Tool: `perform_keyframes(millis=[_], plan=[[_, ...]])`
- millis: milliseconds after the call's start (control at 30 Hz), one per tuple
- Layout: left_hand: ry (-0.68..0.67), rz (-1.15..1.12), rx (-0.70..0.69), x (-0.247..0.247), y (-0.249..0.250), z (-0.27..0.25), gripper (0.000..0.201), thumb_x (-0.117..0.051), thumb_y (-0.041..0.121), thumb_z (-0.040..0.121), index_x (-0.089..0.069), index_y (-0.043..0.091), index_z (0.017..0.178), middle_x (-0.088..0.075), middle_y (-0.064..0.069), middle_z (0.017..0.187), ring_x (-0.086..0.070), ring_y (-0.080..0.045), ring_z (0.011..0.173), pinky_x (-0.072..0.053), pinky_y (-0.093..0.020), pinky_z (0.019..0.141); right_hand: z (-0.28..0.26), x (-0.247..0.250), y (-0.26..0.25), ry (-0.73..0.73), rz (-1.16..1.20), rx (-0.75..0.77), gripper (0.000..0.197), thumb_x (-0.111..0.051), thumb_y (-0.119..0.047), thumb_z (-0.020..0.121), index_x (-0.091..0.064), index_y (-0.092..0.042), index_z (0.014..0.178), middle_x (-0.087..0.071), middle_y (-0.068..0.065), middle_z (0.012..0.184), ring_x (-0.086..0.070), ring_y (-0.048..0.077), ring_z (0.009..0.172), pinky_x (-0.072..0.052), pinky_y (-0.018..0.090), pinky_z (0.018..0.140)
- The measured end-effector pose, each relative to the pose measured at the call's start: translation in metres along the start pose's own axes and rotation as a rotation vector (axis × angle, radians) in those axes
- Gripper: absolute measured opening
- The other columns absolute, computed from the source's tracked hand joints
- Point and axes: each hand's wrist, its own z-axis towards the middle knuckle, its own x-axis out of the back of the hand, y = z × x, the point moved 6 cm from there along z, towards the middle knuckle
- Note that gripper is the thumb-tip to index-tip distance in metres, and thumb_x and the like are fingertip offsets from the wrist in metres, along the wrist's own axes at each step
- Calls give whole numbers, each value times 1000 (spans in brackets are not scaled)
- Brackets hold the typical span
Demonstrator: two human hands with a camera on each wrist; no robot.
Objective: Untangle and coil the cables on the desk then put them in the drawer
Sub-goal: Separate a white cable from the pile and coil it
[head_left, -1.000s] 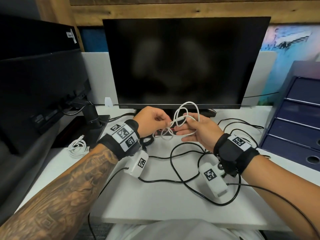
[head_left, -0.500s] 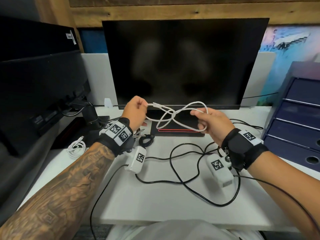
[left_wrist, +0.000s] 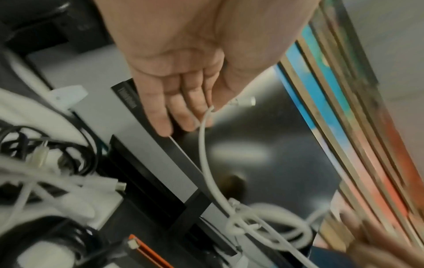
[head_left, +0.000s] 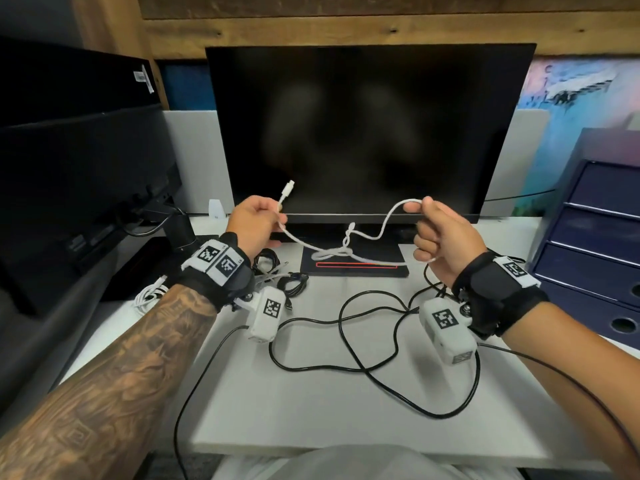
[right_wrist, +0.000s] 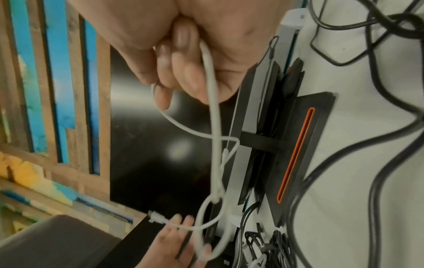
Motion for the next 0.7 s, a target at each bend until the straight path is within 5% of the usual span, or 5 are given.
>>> perform_keyframes(millis=[100, 300, 400, 467, 700], plan=[[-32, 203, -187, -14, 15, -7, 41, -66, 13, 92, -54, 20, 131, -56, 0, 134, -54, -17, 122, -44, -33, 104, -3, -13, -10, -82, -30, 37, 31, -43, -34, 107, -65, -13, 110, -22, -5, 57, -17, 9, 47, -16, 23, 42], [-260, 286, -573, -55, 67, -54, 68, -70, 23, 91, -37, 26, 150, -37, 10, 154, -36, -3, 138, -30, -6, 103, -19, -41, -52, -216, -227, 222, 28, -46, -29, 106, -70, -16, 104, -26, -3, 58, -19, 10, 47, -14, 27, 45], [-352, 430, -705, -71, 73, -70, 50, -70, 25, 90, -55, 31, 138, -55, 13, 139, -44, -4, 133, -36, -28, 113, -34, -55, -70, -268, -399, 358, 26, -50, -25, 105, -74, -13, 103, -37, -8, 54, -28, 10, 46, -22, 24, 43], [-343, 376, -620, -73, 69, -71, 19, -65, 26, 93, -71, 32, 110, -70, 13, 106, -62, -7, 107, -50, -38, 99, -42, -62, -78, -269, -514, 441, 24, -52, -19, 104, -73, -9, 104, -50, -16, 52, -40, 3, 45, -31, 16, 45], [-71, 91, -474, -37, 64, -44, 15, -64, 22, 96, -77, 17, 98, -75, 0, 84, -72, -13, 83, -61, -36, 78, -23, -39, -67, -74, -1104, 563, 10, -67, -21, 94, -68, -28, 100, -64, -8, 77, -59, 8, 71, -48, 22, 68]])
